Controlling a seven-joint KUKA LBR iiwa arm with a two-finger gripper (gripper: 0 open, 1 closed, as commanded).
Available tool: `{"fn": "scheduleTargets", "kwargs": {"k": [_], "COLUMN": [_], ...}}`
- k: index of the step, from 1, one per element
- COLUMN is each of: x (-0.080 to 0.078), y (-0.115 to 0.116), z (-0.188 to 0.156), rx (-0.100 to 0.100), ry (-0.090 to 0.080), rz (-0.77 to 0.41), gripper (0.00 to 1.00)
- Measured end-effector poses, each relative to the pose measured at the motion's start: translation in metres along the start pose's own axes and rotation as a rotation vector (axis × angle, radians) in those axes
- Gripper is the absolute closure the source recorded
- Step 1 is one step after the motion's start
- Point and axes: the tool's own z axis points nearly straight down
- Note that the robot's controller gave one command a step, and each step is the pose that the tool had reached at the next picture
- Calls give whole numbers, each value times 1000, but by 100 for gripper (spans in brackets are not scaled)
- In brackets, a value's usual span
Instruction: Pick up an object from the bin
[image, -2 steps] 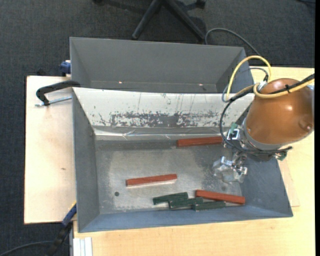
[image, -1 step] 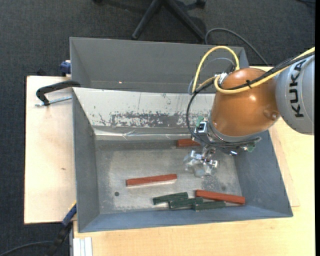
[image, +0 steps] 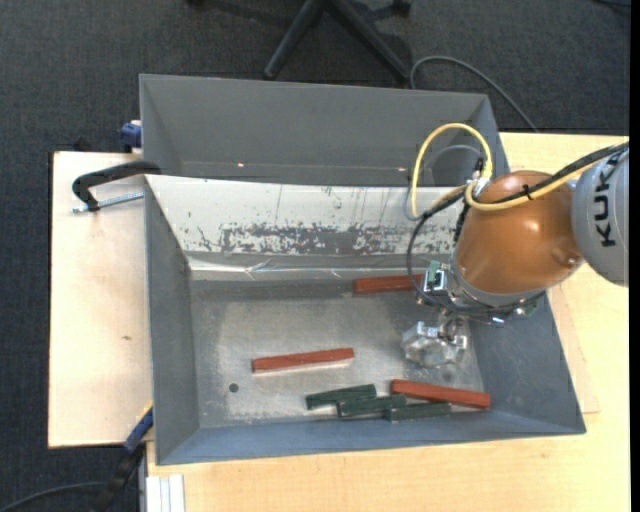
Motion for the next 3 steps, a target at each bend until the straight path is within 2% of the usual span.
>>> {"fn": "scheduleTargets", "kwargs": {"k": [1,2,3], "x": [11,-59,-42], "y": [-39,19,31], "z": [-116,-64,-76], "rx": [17,-3,3], "ry": [-5,-5,-3], "rz": [-5,44,355], "gripper": [100,100,100]}}
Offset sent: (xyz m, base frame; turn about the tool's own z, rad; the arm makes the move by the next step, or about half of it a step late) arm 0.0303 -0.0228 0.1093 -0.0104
